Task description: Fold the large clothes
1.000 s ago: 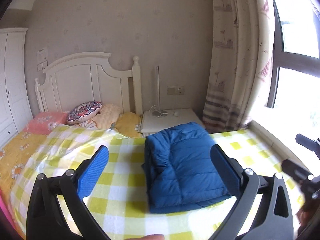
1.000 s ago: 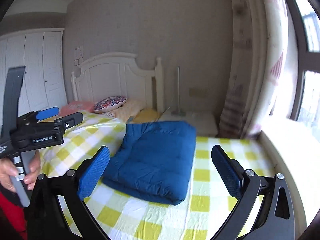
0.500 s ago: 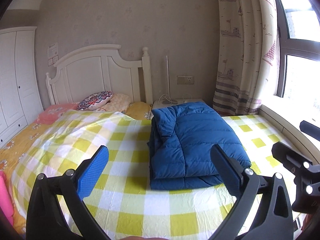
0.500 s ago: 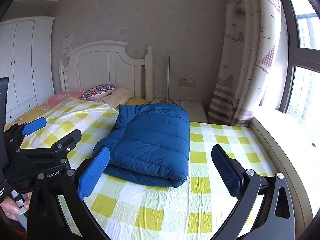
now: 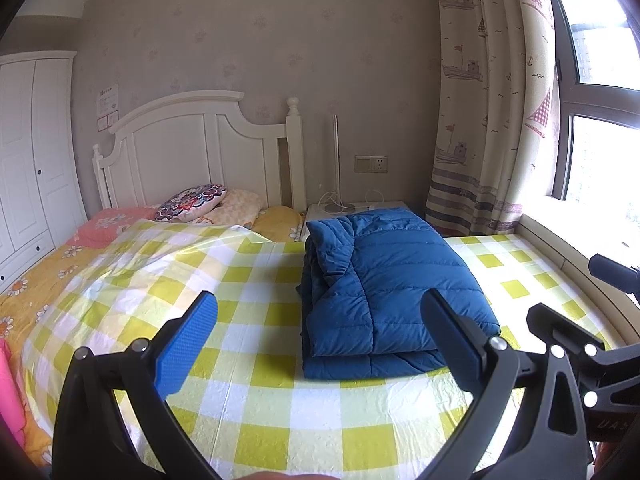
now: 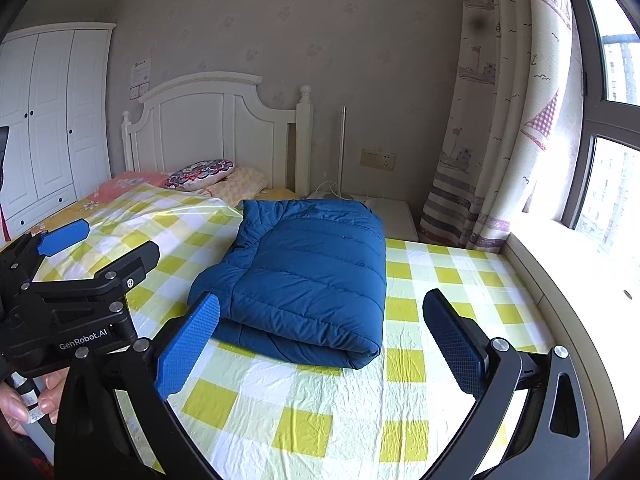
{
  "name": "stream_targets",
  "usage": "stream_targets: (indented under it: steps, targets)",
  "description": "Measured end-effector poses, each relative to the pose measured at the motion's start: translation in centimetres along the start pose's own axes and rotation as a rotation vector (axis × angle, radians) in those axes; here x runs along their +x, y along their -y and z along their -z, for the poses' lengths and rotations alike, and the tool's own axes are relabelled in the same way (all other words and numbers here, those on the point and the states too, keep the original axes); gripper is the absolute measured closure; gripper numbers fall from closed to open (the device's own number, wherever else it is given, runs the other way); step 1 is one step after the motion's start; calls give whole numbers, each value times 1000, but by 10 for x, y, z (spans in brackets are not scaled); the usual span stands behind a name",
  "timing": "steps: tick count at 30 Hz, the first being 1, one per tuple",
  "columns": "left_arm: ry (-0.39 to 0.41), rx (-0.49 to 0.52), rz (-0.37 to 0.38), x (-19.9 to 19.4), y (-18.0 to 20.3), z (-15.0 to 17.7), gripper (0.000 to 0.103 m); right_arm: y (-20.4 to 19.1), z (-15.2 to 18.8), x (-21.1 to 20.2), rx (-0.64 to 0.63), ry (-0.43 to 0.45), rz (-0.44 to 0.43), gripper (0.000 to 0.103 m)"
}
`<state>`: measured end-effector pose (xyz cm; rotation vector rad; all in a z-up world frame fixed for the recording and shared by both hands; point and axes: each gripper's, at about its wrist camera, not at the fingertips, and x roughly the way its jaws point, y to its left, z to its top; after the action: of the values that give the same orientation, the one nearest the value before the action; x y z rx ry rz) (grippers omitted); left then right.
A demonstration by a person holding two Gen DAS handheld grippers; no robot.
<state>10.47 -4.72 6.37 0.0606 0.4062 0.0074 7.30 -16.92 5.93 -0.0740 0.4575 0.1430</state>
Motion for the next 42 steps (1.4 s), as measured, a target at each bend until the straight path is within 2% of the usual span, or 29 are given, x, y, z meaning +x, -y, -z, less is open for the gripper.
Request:
stream_targets:
  steps: [27, 42]
  targets:
    - [-4, -3, -2, -1, -4, 2, 2, -5, 1, 0, -9, -19, -9, 5]
    - [28, 7, -8, -5, -1, 4, 2, -2, 11, 15, -14, -54, -24, 5]
